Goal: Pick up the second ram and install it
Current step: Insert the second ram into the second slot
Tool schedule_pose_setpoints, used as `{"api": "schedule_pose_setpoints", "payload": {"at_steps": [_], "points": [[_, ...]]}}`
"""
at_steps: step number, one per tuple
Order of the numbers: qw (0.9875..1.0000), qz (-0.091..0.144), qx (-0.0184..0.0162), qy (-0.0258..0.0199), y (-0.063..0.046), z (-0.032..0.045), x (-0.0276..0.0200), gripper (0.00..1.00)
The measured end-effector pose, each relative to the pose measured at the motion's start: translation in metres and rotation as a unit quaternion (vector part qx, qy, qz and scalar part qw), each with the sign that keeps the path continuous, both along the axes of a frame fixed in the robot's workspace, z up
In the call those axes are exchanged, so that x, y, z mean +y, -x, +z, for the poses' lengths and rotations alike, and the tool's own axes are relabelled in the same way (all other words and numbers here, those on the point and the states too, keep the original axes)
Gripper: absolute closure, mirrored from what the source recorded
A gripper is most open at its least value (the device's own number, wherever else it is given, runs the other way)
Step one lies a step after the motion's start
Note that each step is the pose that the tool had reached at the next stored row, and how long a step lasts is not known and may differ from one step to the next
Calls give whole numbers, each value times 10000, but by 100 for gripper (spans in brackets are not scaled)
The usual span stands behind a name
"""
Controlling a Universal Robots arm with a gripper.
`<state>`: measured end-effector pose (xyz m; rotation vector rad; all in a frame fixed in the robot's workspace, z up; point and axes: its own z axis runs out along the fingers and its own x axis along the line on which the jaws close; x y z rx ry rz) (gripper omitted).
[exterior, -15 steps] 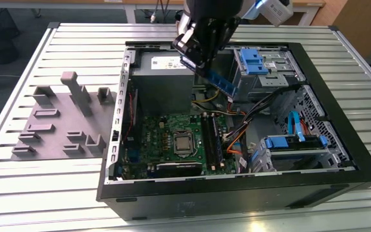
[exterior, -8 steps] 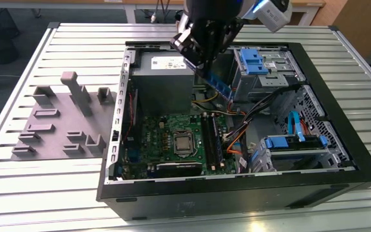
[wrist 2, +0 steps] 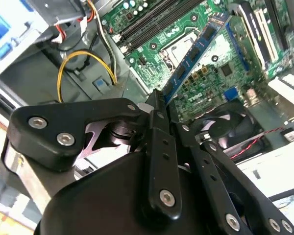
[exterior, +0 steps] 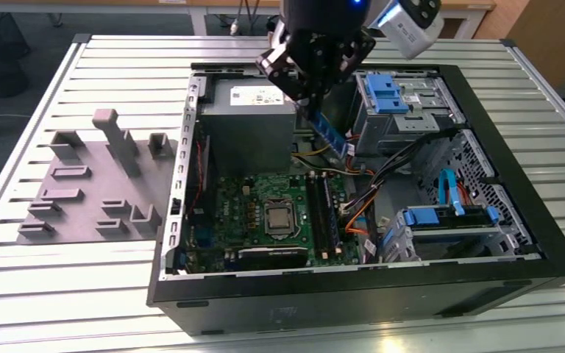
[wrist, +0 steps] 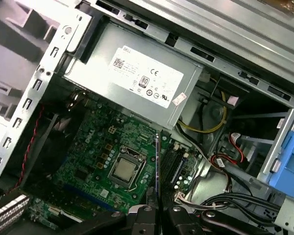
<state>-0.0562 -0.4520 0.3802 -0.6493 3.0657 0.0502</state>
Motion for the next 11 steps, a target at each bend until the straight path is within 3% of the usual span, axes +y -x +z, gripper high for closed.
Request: {"api": "schedule_pose_setpoints", "payload": {"at_steps": [5, 11], "points": [[9990, -450, 0, 0, 0, -17, 0, 86], [9951, -992, 0, 0, 0, -37, 0, 86]]}}
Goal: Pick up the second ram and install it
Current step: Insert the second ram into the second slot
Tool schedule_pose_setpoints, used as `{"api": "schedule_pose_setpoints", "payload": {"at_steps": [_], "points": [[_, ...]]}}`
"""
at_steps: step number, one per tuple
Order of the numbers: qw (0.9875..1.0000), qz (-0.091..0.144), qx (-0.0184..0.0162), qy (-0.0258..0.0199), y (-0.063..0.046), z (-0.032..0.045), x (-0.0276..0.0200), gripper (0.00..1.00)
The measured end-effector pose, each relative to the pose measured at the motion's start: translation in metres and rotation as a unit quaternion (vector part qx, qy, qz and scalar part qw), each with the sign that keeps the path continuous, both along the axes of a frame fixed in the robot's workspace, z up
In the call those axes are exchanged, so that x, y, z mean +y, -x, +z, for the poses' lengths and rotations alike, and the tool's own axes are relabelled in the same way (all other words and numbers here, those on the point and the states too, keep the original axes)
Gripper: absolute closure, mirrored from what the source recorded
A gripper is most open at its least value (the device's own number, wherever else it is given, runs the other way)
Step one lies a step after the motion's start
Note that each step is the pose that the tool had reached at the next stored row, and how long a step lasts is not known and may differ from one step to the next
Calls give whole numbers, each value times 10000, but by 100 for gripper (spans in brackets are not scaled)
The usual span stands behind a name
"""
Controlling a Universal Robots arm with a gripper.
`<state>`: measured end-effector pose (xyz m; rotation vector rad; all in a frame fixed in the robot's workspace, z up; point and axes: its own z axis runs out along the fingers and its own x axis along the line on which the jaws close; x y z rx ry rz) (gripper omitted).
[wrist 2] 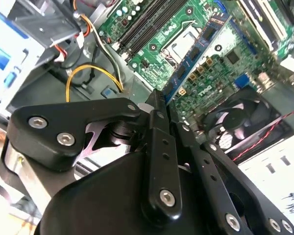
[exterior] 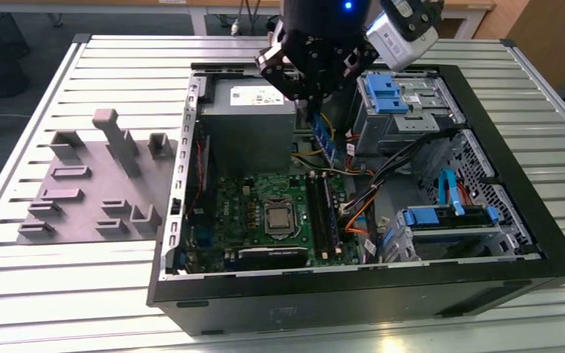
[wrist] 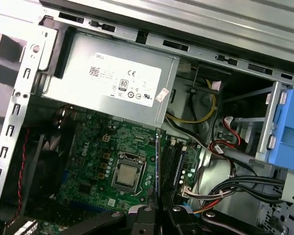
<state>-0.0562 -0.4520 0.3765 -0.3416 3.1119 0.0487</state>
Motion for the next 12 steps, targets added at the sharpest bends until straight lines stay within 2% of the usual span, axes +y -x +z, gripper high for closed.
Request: {"api": "schedule_pose_setpoints", "payload": {"at_steps": [5, 8, 12], "points": [[9989, -461, 0, 0, 0, -18, 0, 86], [9974, -725, 0, 0, 0, -36, 0, 86], [9953, -965, 0, -1, -1, -77, 2, 86]]}}
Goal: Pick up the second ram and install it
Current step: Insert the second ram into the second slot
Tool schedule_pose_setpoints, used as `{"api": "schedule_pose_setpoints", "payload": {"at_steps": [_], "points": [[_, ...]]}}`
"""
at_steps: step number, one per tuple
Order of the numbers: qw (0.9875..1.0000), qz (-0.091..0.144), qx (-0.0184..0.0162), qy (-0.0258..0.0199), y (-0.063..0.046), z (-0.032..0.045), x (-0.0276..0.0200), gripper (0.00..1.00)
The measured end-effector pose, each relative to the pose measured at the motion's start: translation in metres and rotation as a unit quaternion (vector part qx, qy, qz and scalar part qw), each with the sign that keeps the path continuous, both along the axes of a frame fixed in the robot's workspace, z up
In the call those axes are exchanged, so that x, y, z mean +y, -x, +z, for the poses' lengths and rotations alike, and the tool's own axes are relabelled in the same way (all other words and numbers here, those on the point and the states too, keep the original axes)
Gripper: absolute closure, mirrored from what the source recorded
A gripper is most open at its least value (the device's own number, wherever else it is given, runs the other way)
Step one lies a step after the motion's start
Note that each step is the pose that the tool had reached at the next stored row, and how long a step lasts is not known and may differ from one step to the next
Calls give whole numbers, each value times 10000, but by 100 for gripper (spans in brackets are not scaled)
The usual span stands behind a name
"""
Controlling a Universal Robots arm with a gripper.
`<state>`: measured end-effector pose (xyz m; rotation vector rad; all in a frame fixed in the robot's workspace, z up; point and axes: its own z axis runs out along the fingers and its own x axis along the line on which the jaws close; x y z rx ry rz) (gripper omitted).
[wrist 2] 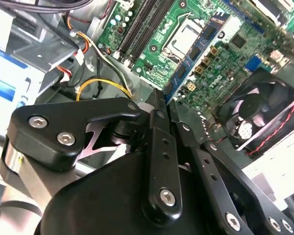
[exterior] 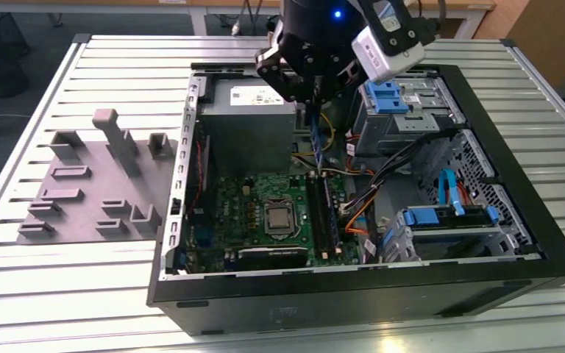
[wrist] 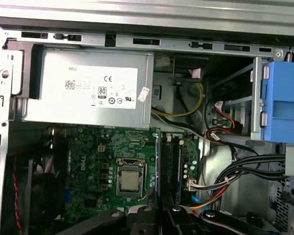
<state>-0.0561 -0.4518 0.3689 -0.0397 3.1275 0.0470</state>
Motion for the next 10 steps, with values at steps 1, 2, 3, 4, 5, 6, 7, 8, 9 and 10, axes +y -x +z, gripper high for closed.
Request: {"api": "schedule_pose_setpoints", "payload": {"at_steps": [1, 2, 3, 4, 5, 6, 7, 8, 9, 10], "points": [[10000, -10, 0, 1, -3, -14, 0, 86], [10000, -16, 1, 1, -9, -28, 0, 86], [10000, -23, 0, 1, -15, -40, 0, 86], [10000, -40, 0, 1, -20, -51, 0, 86], [10000, -70, 0, 1, -22, -60, 0, 86], [9999, -107, 0, 1, -23, -68, 0, 86], [9999, -145, 0, 1, -24, -75, 0, 86], [9998, -190, 0, 1, -24, -83, 0, 86], [9997, -244, 0, 1, -25, -89, 0, 86], [9996, -288, 0, 6, -28, -92, 0, 86]]}}
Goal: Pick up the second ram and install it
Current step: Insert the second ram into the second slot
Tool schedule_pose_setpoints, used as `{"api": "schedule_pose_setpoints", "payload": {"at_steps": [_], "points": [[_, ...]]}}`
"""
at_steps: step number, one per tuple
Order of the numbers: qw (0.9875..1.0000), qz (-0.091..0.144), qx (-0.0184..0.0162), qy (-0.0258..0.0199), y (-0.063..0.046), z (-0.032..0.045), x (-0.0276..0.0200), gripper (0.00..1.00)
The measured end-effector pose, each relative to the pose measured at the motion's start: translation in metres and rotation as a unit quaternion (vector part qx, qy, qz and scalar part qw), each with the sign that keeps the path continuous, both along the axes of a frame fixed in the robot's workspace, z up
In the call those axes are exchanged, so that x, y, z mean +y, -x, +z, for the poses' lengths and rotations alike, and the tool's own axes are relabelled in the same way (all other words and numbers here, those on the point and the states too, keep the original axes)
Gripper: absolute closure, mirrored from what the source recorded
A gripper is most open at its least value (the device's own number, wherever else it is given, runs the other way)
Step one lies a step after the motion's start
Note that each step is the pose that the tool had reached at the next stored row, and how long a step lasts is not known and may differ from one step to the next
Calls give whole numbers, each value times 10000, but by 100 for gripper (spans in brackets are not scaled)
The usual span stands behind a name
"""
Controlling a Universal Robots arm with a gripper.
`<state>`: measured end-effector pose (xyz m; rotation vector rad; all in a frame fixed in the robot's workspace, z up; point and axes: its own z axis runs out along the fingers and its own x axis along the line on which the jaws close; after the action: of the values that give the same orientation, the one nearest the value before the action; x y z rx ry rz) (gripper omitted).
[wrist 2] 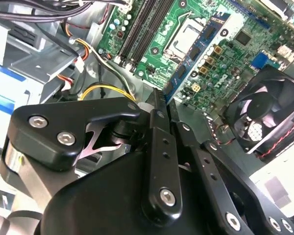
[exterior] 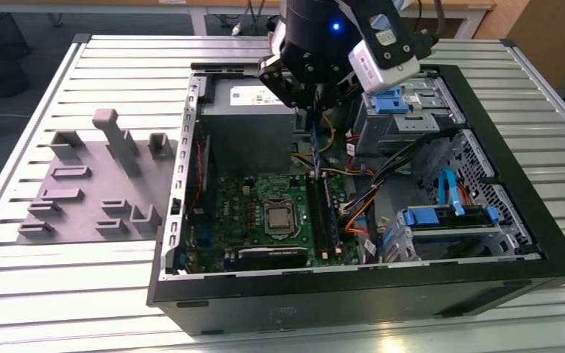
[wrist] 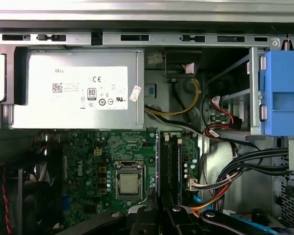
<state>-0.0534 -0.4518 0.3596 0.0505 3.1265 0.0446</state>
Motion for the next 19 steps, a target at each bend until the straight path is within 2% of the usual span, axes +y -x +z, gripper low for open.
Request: {"api": "schedule_pose_setpoints", "payload": {"at_steps": [4, 10, 14, 19], "points": [[10000, -30, 0, 6, -9, -12, 0, 86], [10000, -7, 0, 6, -42, -119, 0, 86], [9998, 180, 1, 6, -46, -191, -1, 86], [9998, 194, 3, 7, -46, -204, -1, 86]]}}
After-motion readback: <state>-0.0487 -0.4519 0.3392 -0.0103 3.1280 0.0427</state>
